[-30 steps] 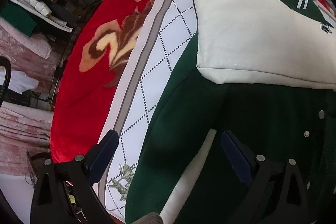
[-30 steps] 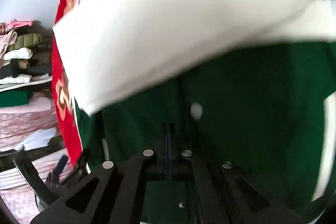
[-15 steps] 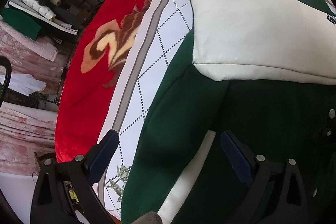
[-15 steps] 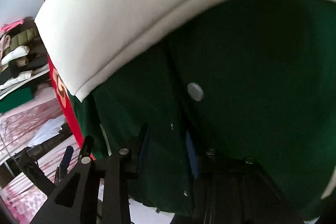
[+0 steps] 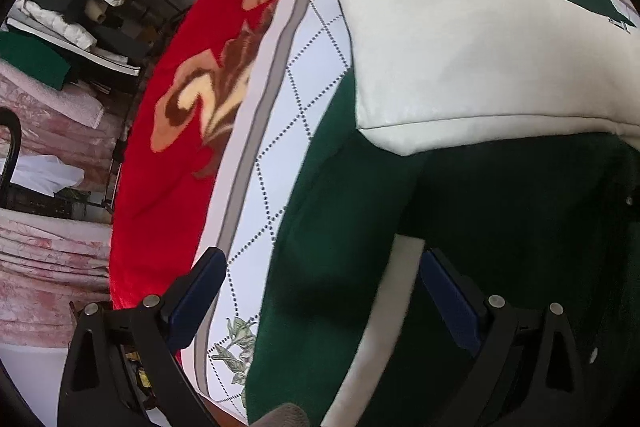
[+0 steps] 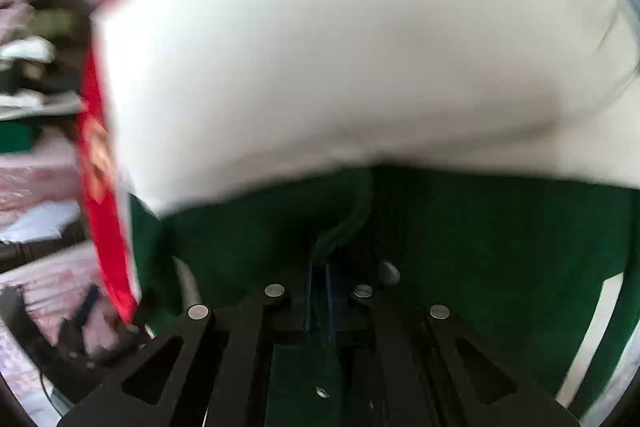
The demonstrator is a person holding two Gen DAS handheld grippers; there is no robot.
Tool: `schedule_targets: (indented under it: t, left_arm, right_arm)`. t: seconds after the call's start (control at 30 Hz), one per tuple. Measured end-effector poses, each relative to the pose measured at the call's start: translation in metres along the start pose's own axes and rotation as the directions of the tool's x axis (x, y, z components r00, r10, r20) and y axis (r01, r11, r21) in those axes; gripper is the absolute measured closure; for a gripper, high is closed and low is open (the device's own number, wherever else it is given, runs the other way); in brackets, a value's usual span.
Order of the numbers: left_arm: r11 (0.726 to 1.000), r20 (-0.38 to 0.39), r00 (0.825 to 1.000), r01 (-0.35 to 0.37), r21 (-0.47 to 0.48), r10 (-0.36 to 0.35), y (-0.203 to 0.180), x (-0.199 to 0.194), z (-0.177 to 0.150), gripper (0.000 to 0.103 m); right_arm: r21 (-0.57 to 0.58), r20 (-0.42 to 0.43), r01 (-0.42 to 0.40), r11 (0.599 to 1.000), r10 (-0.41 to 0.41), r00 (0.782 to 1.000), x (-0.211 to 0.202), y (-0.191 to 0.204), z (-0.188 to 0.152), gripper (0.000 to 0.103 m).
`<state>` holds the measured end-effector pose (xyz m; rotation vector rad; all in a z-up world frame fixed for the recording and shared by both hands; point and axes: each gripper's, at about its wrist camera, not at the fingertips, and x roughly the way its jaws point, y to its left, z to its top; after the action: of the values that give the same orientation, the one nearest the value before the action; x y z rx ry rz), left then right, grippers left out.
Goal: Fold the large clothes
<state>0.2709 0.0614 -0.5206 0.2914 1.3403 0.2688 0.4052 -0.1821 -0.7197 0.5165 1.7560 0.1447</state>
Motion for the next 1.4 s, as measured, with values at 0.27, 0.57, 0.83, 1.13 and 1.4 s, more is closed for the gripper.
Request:
schedule_targets:
  t: [0.27, 0.57, 0.83, 1.13, 1.4]
  left_arm:
    - [1.000, 0.005, 1.000, 0.018, -0.004, -0.018, -0.011, -0.007, 0.013, 0.004]
    - [0.990, 0.145, 0.988, -0.022, -0.137, 0.042, -0.014, -0.025, 0.157, 0.003]
    - [0.978, 0.158, 0.967, -0.184, -0.094, 0.197, -0.045, 0.043, 0.251, 0.003]
    - [0.972, 0.150, 0.960, -0.230, -0.054, 0.236, -0.057, 0.061, 0.249, 0.003]
    - [0.975, 0.199, 0.955, -0.209, -0.082, 0.221, -0.051, 0.034, 0.260, 0.003]
  right_arm:
    - [0.124, 0.148, -0.120, 0.985, 0.101, 0.984, -0.066, -0.040, -0.022, 0.052]
    - [0.042, 0.257, -0.252, 0.967, 0.234, 0.938, -0.131, 0.006, 0.076, 0.052]
    - [-0.069, 0.166, -0.252, 0.965, 0.260, 0.951, -0.084, 0.055, 0.231, 0.052]
    - [-0.222, 0.034, -0.200, 0.954, 0.212, 0.977, -0.013, 0.089, 0.263, 0.097]
    - [-0.183, 0.236, -0.114, 0.977, 0.156, 0.959, -0.052, 0.097, 0.291, 0.098]
